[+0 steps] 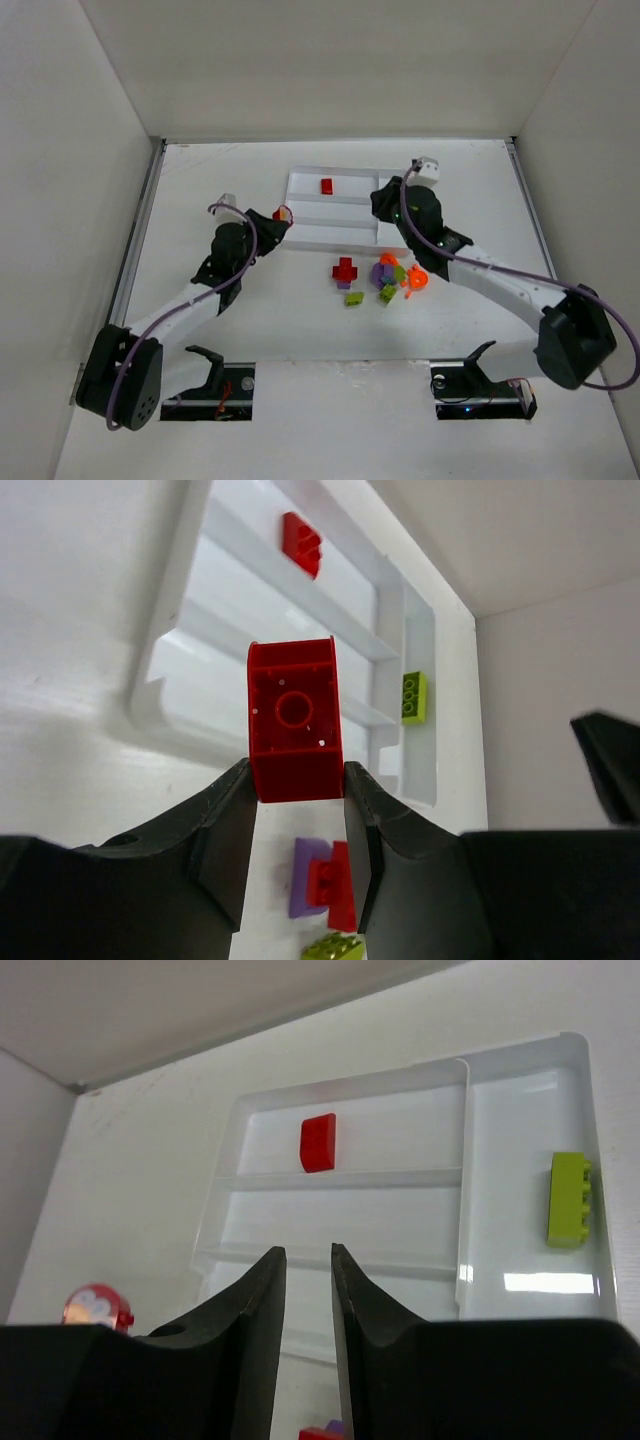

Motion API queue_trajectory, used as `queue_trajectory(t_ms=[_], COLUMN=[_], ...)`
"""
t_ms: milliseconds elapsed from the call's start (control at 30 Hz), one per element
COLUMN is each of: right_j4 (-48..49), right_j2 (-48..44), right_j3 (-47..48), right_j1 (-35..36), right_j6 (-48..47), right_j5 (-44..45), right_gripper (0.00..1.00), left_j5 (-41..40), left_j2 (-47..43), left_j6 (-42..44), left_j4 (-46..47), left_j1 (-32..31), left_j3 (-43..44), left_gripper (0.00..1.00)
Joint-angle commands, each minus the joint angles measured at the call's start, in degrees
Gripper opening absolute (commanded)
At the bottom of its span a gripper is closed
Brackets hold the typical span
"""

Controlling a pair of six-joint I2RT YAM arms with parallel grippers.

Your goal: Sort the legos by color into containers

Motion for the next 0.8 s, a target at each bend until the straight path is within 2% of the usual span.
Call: queue_trajectory(t_ms=[0,167,267,433,767], right_j4=[9.8,13.9,15.1,18.1,17.8], right_j2=[-5.2,-13.9,-16.2,-18.3,-19.5], right_j3=[-11.8,-23.0,-26.7,-30.4,-30.2], right_j1=[2.9,4.9,5.1,5.0,6.3], right_j6=[2.3,3.9,4.0,4.9,5.3], right_j5=[2.6,3.8,4.0,3.4,2.1], right_gripper=[0.31,0.38,0.42,0.52,0.55], left_j5=[-2.9,-7.1,-10.9,-10.8,-9.8], left_j2=[3.4,17.7,26.4,39.6,52.4], left_j6=[7.1,15.1,18.7,22.5,25.3], left_j4=[-10.1,-21.8,-26.5,-35.1,-36.5], left_j1=[-2.3,-6.1,-7.0,-6.3,-4.8], left_j3=[12.4,30.6,40.1,55.4,69.3], left_gripper=[0.12,0.12,0.12,0.12,0.12])
